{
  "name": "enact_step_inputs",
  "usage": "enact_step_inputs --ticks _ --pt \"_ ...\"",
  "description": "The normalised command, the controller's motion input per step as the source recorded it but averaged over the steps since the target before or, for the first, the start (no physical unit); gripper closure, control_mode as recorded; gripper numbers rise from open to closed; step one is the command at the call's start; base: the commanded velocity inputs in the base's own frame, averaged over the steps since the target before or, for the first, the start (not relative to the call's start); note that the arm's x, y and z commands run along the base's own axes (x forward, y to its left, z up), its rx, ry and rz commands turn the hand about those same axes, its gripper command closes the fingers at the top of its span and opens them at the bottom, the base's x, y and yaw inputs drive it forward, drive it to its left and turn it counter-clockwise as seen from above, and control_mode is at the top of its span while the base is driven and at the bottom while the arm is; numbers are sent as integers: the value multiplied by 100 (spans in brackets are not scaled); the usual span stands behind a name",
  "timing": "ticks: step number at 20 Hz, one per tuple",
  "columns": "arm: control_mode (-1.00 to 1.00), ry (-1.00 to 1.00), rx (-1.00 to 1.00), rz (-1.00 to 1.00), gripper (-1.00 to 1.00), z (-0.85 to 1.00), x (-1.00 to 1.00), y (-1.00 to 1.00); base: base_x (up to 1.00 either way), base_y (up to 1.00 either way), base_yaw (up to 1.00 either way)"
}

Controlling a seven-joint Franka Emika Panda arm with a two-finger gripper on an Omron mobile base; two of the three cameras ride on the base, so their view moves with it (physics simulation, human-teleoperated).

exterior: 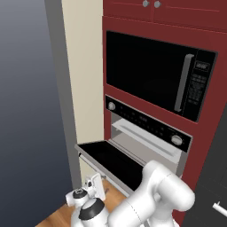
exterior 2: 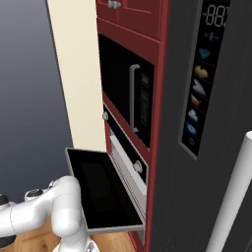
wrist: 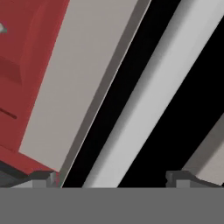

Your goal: Take the baked cake out of the oven and place it on the plate for cooling. Then close the oven door.

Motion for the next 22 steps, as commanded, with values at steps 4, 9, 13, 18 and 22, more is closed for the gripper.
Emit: enact_step_inputs --ticks 4,9,13,18,22 --pt "-100 -25 -40 -34 -100 -61 21 26 0 0 0" --pt "-100 -23 -44 -36 -100 -56 31 25 0 0 0" --pt "-100 -20 -43 -35 -100 -54 40 25 0 0 0" --pt "-100 -21 -43 -35 -100 -47 49 23 0 0 0" --pt "-100 -24 -44 -36 -100 -38 59 11 0 0 0"
